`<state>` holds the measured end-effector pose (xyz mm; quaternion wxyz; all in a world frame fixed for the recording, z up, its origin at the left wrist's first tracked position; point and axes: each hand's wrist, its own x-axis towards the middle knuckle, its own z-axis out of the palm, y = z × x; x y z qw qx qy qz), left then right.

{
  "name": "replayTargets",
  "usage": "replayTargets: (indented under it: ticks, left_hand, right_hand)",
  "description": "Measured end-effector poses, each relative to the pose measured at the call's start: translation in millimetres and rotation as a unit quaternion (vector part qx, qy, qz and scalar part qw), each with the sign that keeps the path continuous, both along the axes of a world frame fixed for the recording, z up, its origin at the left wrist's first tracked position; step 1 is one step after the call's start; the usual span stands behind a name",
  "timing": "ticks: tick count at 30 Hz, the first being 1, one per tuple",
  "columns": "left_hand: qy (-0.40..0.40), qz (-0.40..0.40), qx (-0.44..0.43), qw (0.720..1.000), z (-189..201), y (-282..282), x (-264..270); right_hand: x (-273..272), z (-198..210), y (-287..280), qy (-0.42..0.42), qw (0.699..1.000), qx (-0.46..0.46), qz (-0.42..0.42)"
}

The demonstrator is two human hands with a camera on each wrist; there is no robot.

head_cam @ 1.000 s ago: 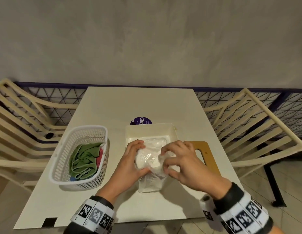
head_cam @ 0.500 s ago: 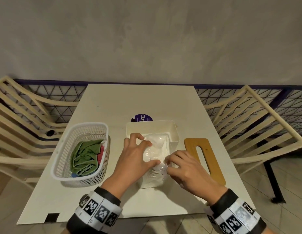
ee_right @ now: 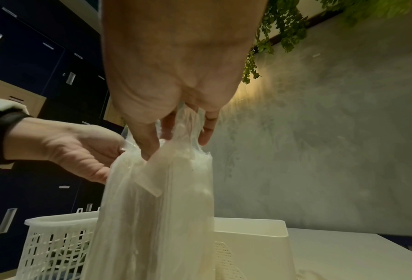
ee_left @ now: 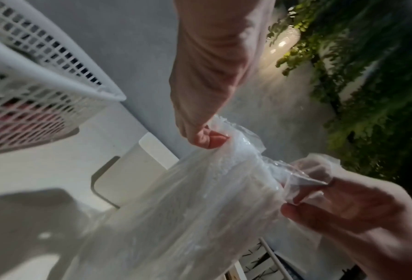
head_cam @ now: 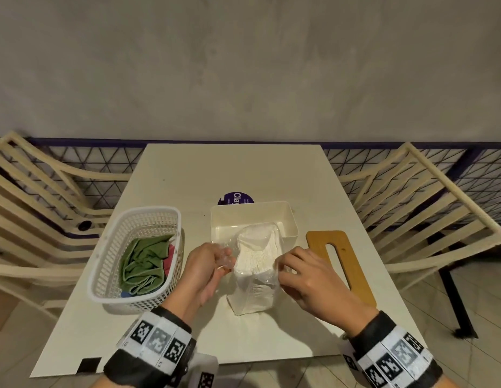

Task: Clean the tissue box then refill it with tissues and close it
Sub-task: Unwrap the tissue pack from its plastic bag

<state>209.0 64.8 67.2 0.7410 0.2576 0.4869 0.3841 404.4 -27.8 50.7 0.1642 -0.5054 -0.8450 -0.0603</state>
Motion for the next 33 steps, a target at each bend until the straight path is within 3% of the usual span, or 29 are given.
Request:
replayTargets:
  ticks: [1, 5, 9, 10, 11, 12, 13, 14, 16, 17, 19, 23, 26, 28, 30, 31, 33]
  left_hand:
    - [-0.012, -0.004, 0.004, 1.0, 1.4, 1.5, 1.4]
    - [0.069, -0.065, 0.019, 0.995, 2.0, 7.7, 2.5]
    - [-0.1, -0.051, -0.065, 0.992, -1.0, 11.3, -19.0]
    - [-0.104, -0.068, -0.064, 0.99, -0.9, 11.3, -24.0]
    - [-0.055, -0.098, -0.028, 0.993, 0.5, 10.3, -26.8]
    - [0.053, -0.14, 0.058, 0.987, 4.0, 9.0, -27.3]
    - [0.19, -0.183, 0.179, 0.948, 7.8, 7.3, -25.9]
    - [0.305, -0.221, 0.307, 0.874, 14.4, 5.3, -21.7]
    - [0.418, -0.29, 0.477, 0.717, 30.3, 3.2, -8.0]
    - [0.44, -0.329, 0.507, 0.664, 38.0, 4.8, 0.4]
    - [0.47, -0.389, 0.499, 0.616, 43.3, 14.0, 15.2]
    - [0.508, -0.347, 0.491, 0.617, 35.4, 34.3, 28.5]
    - [0.539, -0.322, 0.501, 0.595, 39.8, 39.6, 31.9]
    - [0.539, -0.297, 0.506, 0.604, 44.3, 43.5, 32.9]
    - [0.514, -0.257, 0.498, 0.649, 45.3, 50.3, 36.0]
    - [0.489, -0.238, 0.474, 0.692, 44.1, 56.3, 38.2]
    - [0.411, -0.205, 0.371, 0.808, 38.7, 71.2, 43.8]
  right_hand:
    - [-0.8, 0.3, 0.6, -0.002, 1.0, 0.001, -0.002]
    - [0.3, 1.0, 0.4, 0.012, 1.0, 0.002, -0.014]
    - [4.5, 1.9, -2.8, 0.076, 0.997, 0.0, -0.023]
    - [5.3, 1.1, -3.6, 0.081, 0.996, 0.0, -0.021]
    - [6.1, -0.5, -4.1, 0.082, 0.996, -0.001, -0.018]
    - [6.8, -2.3, -3.5, 0.081, 0.997, -0.002, -0.016]
    - [7.2, -3.9, -2.8, 0.08, 0.997, -0.003, -0.014]
    - [7.3, -4.8, -1.5, 0.077, 0.997, -0.003, -0.013]
    - [6.2, -5.1, 1.1, 0.074, 0.997, 0.002, -0.011]
    - [5.5, -4.3, 2.3, 0.074, 0.997, 0.005, -0.008]
    - [4.5, -2.6, 4.3, 0.076, 0.997, 0.01, -0.005]
    - [5.5, -1.5, 6.2, 0.093, 0.996, -0.002, -0.019]
    - [7.9, -1.5, 7.0, 0.107, 0.993, -0.024, -0.037]
    - [8.9, 0.1, 7.0, 0.11, 0.993, -0.028, -0.039]
    - [9.4, 2.3, 7.8, 0.111, 0.993, -0.02, -0.036]
    - [9.0, 3.4, 8.0, 0.111, 0.993, -0.017, -0.034]
    - [7.8, 4.5, 8.3, 0.111, 0.993, -0.019, -0.027]
